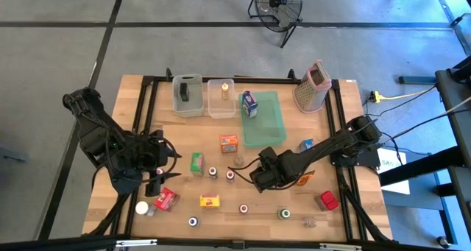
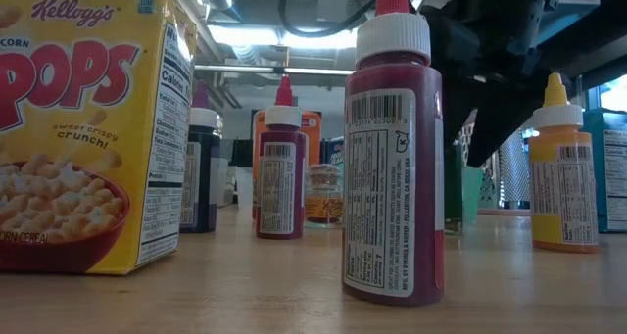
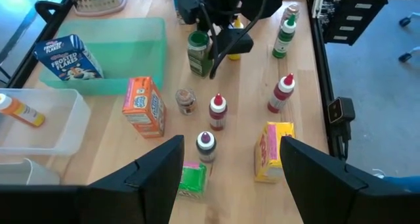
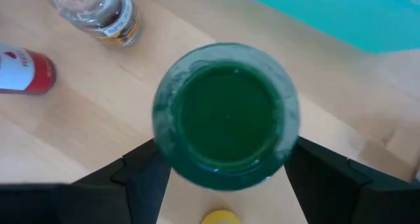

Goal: Pick & Place Kitchen Items
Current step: Put the green spice bottle into the gray bin

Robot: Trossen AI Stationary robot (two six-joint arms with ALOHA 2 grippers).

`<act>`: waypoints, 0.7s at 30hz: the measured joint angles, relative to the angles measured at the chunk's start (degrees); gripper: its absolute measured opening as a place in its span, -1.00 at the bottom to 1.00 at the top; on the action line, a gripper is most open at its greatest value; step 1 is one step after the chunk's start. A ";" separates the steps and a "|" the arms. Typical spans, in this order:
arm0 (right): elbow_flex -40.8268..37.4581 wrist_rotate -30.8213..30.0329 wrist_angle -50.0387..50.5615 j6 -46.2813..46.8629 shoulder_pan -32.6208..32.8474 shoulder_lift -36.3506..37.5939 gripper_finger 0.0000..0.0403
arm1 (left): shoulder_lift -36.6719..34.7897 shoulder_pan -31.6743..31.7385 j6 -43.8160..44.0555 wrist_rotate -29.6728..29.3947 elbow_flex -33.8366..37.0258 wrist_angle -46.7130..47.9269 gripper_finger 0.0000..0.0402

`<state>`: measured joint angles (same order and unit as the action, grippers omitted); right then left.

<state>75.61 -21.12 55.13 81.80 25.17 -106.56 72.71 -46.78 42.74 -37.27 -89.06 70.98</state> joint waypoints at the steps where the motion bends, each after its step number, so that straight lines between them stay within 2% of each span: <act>1: 0.00 -0.74 -0.17 -0.19 0.00 0.00 0.40 | 0.00 0.00 0.00 0.04 0.00 0.02 0.23; 9: 0.00 -2.67 -0.74 -5.86 -0.02 0.00 0.40 | 0.00 0.00 -0.02 0.06 0.00 0.02 0.23; 21: -2.03 -2.67 -4.92 -6.16 -0.09 -0.37 0.40 | 0.00 0.00 -0.02 -0.16 0.00 0.02 0.23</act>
<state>73.58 -23.78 50.21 75.64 25.08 -106.94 72.71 -46.78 42.72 -37.43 -89.06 71.00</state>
